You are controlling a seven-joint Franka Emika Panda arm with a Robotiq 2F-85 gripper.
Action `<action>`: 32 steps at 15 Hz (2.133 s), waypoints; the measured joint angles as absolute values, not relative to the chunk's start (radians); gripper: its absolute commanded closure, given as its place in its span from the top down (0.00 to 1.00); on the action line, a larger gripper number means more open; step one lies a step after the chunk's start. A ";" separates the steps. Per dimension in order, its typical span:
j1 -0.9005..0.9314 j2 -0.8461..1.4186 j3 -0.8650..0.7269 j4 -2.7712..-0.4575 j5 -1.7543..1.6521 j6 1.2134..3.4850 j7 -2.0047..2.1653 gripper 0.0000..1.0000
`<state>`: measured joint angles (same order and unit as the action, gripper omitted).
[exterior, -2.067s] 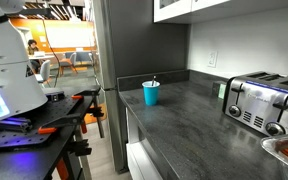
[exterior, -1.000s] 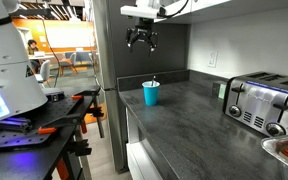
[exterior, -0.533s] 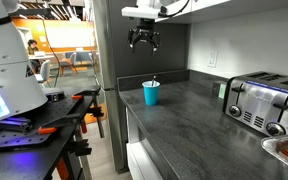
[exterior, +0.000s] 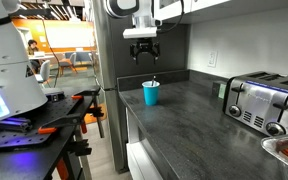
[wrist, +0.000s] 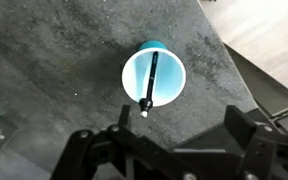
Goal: Put the marker on the counter
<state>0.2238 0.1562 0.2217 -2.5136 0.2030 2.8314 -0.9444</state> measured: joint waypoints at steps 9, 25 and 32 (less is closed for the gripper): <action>0.044 0.343 0.387 -2.457 0.204 2.873 -0.960 0.68; -0.026 0.562 0.414 -2.293 0.042 2.872 -0.912 0.51; -0.079 0.562 0.460 -2.286 0.042 2.872 -0.912 0.53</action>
<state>-0.0791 0.5620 0.4596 -2.2860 0.0423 2.8722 -0.9116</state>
